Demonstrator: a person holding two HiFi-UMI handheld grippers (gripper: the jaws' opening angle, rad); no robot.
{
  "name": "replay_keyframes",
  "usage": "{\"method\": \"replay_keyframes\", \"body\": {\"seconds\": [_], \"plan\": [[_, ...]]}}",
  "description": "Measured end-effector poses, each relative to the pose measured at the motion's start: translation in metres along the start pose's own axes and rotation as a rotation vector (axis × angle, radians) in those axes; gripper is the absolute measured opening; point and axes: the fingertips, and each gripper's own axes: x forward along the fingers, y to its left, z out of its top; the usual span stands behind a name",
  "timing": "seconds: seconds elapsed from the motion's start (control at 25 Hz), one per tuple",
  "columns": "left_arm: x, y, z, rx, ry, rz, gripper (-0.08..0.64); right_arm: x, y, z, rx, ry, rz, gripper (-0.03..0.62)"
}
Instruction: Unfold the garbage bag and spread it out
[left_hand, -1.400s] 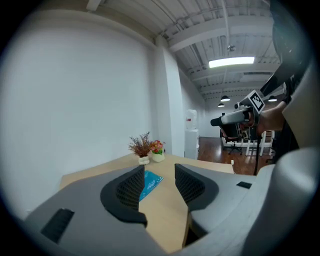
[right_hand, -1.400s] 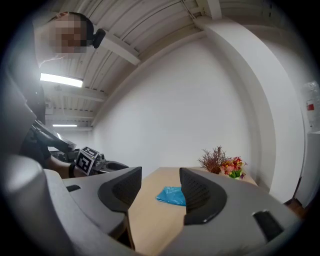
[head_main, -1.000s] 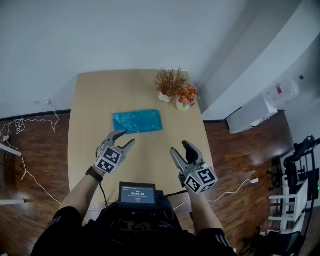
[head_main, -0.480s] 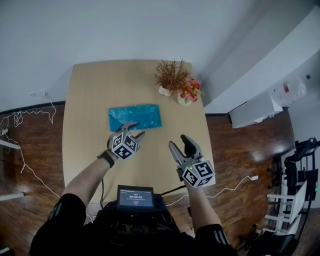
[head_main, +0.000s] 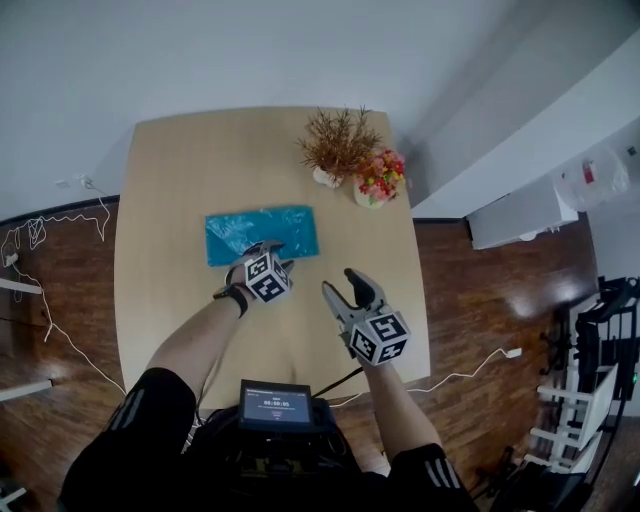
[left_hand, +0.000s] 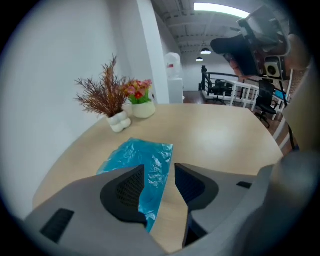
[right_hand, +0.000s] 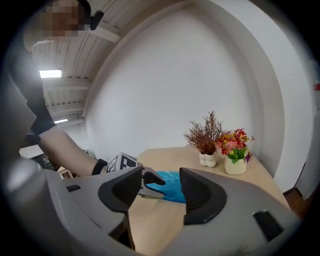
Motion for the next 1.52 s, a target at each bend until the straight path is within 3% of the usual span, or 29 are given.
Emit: {"method": "replay_keyframes", "body": {"seconds": [0.16, 0.4, 0.72, 0.88, 1.24, 1.4, 1.52], "plan": [[0.040, 0.004, -0.018, -0.005, 0.092, -0.031, 0.201, 0.016, -0.010, -0.014, 0.003, 0.025, 0.021, 0.250], [0.065, 0.007, -0.026, -0.037, 0.142, -0.090, 0.193, 0.033, -0.026, -0.030, 0.011, 0.058, 0.028, 0.250], [0.064, 0.002, -0.026, -0.180, 0.110, -0.160, 0.015, 0.040, -0.040, -0.047, 0.032, 0.083, 0.033, 0.249], [0.059, -0.011, -0.023, -0.222, 0.103, -0.210, 0.000, 0.038, -0.047, -0.054, 0.046, 0.093, 0.025, 0.250], [0.032, -0.088, 0.022, -0.165, -0.011, -0.382, 0.000, 0.025, -0.070, -0.080, 0.058, 0.135, -0.018, 0.250], [0.022, -0.096, 0.031, -0.195, -0.080, -0.364, 0.000, 0.020, -0.077, -0.095, 0.067, 0.161, -0.038, 0.250], [0.007, -0.077, 0.040, -0.232, -0.204, -0.293, 0.000, 0.021, -0.079, -0.100, 0.057, 0.173, -0.035, 0.250]]}}
